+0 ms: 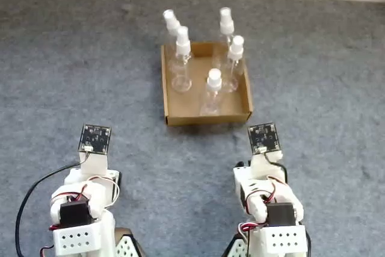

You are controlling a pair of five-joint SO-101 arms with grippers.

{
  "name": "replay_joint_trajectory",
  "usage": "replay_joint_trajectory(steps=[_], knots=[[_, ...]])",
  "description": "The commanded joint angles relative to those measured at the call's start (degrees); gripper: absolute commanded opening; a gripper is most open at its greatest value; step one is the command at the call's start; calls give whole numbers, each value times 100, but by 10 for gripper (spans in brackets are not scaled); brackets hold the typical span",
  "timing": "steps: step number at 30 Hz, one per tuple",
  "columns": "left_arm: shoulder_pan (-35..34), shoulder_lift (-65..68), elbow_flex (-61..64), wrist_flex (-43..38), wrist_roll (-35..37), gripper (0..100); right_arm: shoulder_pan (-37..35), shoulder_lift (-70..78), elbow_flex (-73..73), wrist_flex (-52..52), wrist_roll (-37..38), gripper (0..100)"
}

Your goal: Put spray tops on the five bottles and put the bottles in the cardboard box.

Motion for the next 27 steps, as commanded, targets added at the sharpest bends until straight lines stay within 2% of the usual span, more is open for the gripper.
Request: replay_joint_trajectory(steps=[1,7,14,18,21,27], knots=[[-22,-66,110,35,-35,158,66,-66,1015,13,70,38],[154,-75,110,35,-26,158,66,-66,1015,13,70,38],[1991,-75,110,35,-26,158,66,-66,1015,13,70,38],[2677,-75,110,35,-26,158,66,-66,1015,13,70,38],[2905,-75,110,35,-26,158,66,-66,1015,13,70,38],[2897,-75,110,35,-26,158,66,-66,1015,13,70,38]])
